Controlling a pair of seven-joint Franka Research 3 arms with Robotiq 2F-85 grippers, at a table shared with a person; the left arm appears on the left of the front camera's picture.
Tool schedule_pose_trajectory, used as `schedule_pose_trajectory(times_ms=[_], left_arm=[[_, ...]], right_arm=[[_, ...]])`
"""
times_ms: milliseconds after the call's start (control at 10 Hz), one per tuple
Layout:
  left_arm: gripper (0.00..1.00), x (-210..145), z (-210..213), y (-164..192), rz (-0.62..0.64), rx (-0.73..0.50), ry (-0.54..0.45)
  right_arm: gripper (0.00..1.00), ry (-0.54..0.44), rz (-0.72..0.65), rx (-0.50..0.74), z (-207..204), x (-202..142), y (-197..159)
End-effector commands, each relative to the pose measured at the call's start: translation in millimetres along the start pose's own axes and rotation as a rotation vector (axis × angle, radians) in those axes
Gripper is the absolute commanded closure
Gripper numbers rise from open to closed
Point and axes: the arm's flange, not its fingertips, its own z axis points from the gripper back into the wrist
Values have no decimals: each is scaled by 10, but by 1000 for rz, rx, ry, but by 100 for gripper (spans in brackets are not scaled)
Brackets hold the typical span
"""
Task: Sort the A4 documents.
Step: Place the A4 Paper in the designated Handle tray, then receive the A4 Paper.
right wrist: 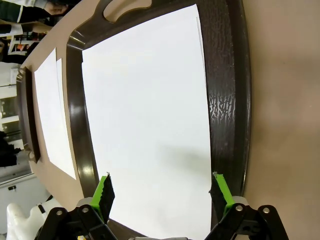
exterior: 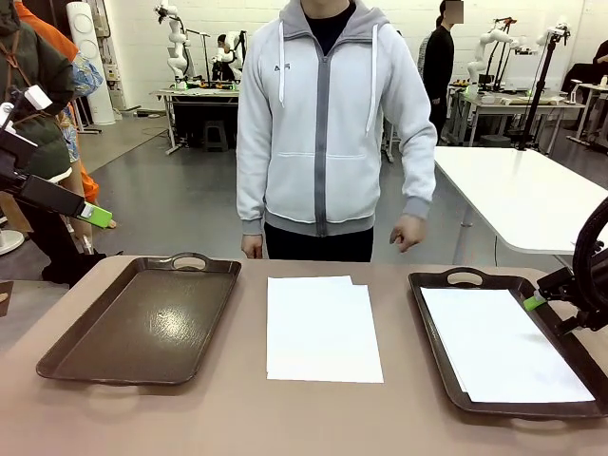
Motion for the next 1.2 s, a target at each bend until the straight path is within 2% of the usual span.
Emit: schedule_pose_trajectory(times_ms=[0, 1100], left_arm=[[0, -5, 0, 10, -5, -12, -5], [0, -5, 0, 10, -5, -12, -5]], right_arm=[[0, 0, -2, 0, -6, 5, -10], [0, 0, -2, 0, -6, 5, -10]])
